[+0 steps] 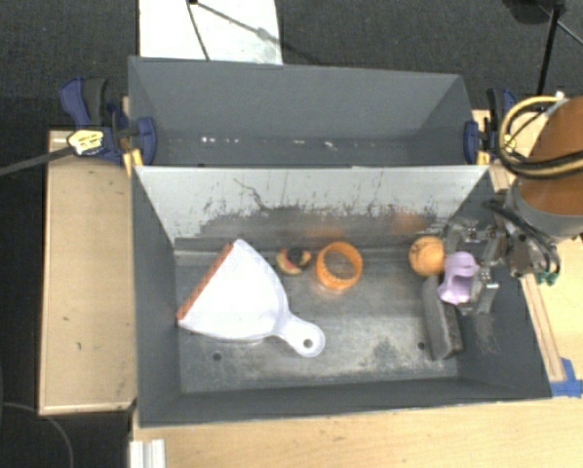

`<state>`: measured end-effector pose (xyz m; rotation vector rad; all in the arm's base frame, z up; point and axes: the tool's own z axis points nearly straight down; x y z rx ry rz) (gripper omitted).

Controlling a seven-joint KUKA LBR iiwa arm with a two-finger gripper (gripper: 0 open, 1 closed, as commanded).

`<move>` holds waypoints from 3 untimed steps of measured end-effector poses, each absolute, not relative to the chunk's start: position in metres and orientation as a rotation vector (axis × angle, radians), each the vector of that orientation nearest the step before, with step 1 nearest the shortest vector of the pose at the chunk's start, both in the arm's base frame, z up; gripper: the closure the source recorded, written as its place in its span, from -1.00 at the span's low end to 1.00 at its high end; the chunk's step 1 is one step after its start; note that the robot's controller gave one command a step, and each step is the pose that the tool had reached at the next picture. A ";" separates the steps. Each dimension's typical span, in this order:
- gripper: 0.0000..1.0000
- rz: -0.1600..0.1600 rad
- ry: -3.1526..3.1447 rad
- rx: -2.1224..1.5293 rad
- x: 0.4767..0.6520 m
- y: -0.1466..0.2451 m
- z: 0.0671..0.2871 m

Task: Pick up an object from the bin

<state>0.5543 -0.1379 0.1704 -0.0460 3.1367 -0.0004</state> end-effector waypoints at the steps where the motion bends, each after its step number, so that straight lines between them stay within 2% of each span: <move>1: -1.00 0.001 3.126 0.270 0.565 -0.141 0.162; 2: 1.00 -0.001 3.133 0.160 0.575 -0.149 0.151; 3: 1.00 -0.001 3.133 0.158 0.575 -0.149 0.152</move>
Offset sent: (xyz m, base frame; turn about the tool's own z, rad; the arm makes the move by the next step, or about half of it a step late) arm 0.0199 -0.0108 -0.0195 0.1332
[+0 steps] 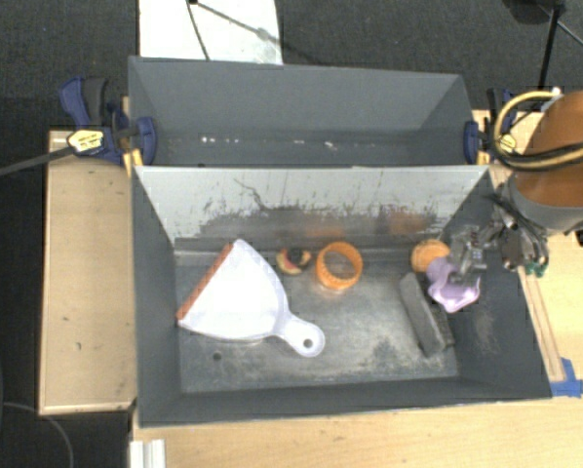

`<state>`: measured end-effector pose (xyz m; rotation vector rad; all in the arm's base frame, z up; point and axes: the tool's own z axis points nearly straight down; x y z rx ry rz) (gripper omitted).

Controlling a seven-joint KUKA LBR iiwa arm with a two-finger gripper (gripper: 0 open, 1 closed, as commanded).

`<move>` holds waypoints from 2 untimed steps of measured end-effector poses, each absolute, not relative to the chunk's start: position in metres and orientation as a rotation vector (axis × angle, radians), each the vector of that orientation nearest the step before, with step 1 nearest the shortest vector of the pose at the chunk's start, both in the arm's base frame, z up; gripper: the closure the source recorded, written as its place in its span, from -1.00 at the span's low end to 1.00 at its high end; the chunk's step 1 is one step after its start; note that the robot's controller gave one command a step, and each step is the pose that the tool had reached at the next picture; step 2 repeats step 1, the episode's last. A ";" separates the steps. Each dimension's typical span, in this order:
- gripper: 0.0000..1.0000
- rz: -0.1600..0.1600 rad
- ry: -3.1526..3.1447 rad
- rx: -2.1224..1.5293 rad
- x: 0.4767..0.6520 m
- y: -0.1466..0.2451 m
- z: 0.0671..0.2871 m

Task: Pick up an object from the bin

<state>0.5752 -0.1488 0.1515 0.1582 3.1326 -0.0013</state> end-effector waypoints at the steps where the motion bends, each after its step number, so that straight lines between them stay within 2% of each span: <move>1: 1.00 0.001 3.138 0.185 0.575 -0.145 0.207; 2: 1.00 0.001 3.138 0.185 0.575 -0.145 0.207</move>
Offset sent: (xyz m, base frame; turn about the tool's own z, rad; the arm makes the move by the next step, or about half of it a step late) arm -0.0225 0.0231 0.1263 -0.0454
